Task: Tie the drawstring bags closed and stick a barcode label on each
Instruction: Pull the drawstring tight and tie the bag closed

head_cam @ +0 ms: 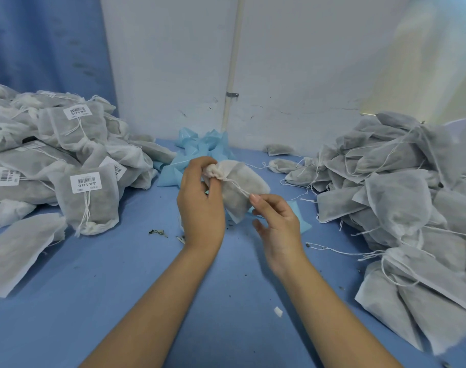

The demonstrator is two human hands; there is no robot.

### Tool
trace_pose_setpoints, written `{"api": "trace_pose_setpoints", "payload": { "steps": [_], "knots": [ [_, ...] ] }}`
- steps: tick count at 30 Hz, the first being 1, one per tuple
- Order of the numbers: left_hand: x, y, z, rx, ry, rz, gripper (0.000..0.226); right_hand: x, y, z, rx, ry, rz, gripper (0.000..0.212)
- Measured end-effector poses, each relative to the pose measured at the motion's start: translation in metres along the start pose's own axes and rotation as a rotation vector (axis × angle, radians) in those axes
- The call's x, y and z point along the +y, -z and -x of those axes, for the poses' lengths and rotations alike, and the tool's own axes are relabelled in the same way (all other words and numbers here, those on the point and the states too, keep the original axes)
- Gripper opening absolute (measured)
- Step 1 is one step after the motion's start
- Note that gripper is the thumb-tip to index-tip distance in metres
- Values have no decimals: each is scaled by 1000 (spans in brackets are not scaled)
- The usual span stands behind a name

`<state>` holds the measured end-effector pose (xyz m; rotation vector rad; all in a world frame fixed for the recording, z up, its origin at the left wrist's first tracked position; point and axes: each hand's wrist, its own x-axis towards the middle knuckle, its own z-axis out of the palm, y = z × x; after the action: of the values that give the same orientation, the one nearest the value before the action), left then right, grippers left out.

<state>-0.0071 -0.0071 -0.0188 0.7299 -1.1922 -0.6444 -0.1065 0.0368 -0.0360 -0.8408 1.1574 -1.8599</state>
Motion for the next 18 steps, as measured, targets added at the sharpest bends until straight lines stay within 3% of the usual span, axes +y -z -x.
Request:
{"api": "trace_pose_setpoints", "payload": {
  "steps": [6, 9, 12, 16, 18],
  "knots": [
    [4, -2, -3, 62, 116, 89, 23, 4, -7, 0, 57, -28, -25, 16],
    [3, -6, -7, 14, 295, 166, 38, 5, -9, 1, 95, -50, -22, 17],
    [4, -9, -8, -89, 495, 392, 33, 4, -10, 1, 137, -56, -11, 17],
    [0, -11, 3, -203, 438, 325, 26, 3, -11, 1, 150, -91, -35, 19],
    [-5, -8, 5, -186, 289, 91, 24, 5, -12, 0, 171, -102, -44, 22]
  ]
}}
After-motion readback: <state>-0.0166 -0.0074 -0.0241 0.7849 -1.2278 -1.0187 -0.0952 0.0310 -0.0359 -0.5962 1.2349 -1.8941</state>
